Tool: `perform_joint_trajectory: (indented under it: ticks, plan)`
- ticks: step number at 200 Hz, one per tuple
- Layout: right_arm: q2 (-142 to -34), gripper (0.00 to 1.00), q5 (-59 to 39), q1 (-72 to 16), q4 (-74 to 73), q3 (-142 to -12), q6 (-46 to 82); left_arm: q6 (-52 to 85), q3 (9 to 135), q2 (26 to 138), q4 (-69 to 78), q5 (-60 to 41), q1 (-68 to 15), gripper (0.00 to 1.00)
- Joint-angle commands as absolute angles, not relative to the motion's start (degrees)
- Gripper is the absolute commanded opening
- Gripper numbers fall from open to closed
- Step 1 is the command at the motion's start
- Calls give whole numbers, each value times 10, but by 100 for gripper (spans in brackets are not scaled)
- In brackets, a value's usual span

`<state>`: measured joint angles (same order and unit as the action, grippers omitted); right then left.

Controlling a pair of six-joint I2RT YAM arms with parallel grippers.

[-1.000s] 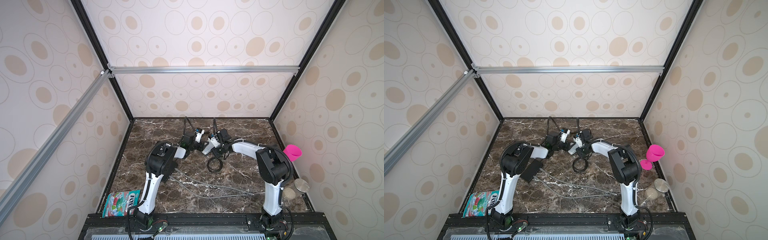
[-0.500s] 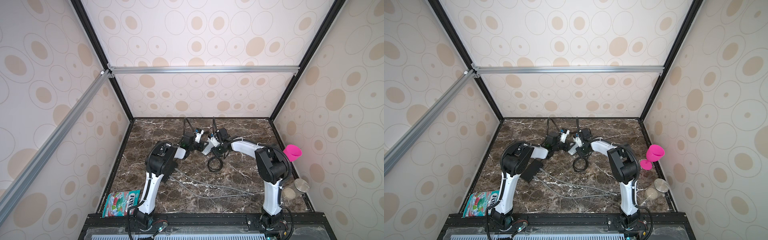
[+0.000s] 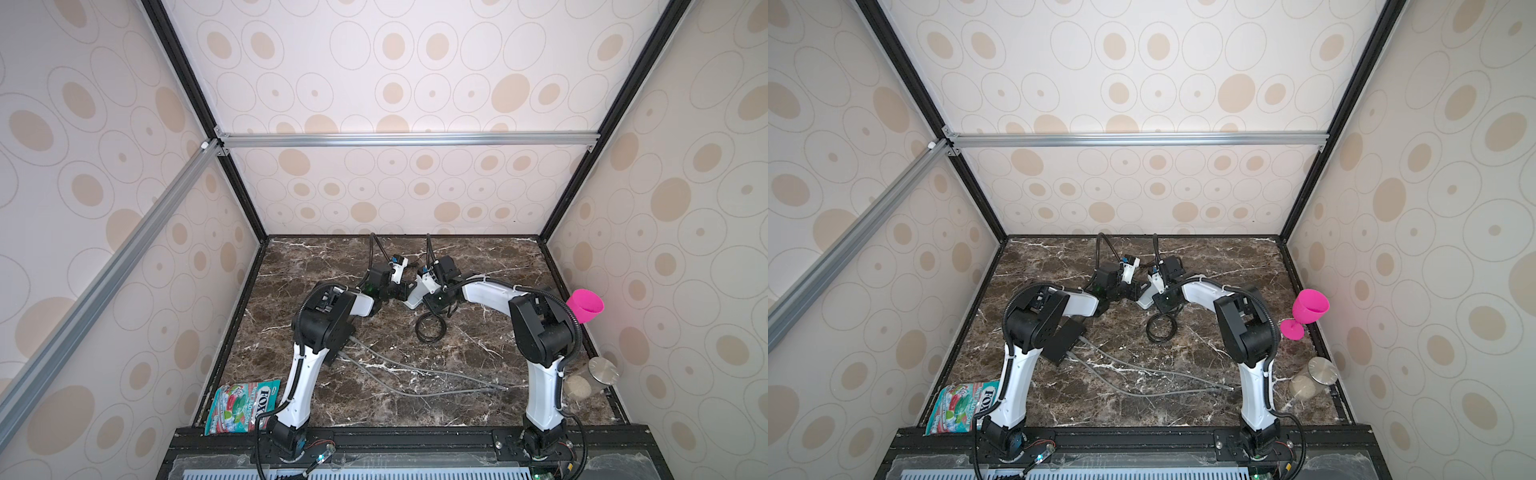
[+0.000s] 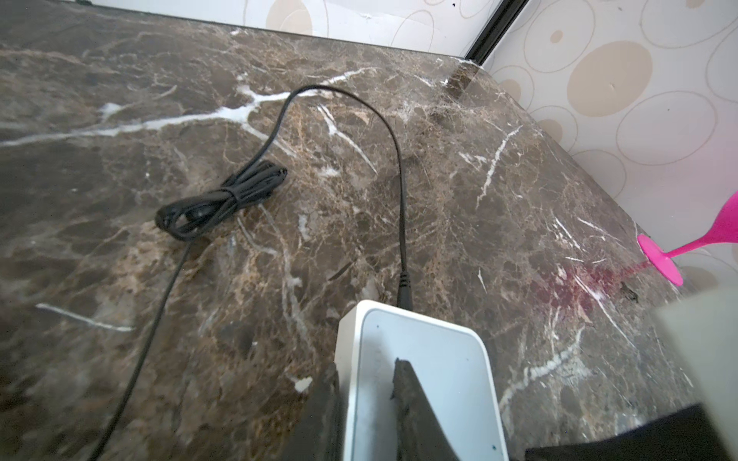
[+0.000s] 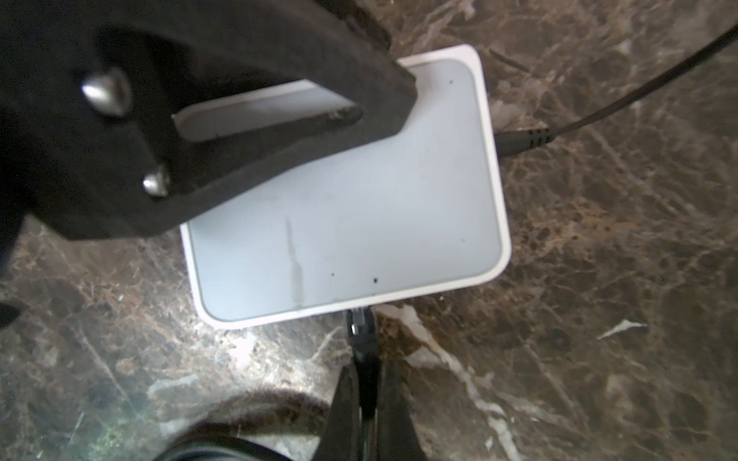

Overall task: Insert the plug into the switch port
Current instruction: 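Press the plug fully into the router port with the right gripper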

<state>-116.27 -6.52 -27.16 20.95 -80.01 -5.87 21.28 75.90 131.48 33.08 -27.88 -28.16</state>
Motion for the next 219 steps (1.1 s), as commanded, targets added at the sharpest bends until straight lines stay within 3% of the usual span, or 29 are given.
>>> perform_joint_trajectory:
  ticks: [1, 56, 126, 165, 209, 219]
  plan:
    - [-1133, 0, -114, -286, 10, -870, -72, 210, 749, 1360, 188, -369, -366, 24]
    - [-1127, 0, -124, -288, -41, -754, -27, 228, 732, 1369, 207, -375, -367, 27]
    - [-1114, 0, -109, -289, 9, -830, -69, 232, 717, 1363, 221, -370, -369, 26]
    - [-1154, 0, -119, -290, -12, -784, -72, 232, 716, 1362, 231, -390, -369, 26]
    - [-1101, 0, -101, -288, -2, -721, -82, 245, 684, 1338, 262, -364, -360, 31]
    - [-1090, 12, -86, -287, 18, -715, -82, 248, 677, 1331, 265, -347, -355, 31]
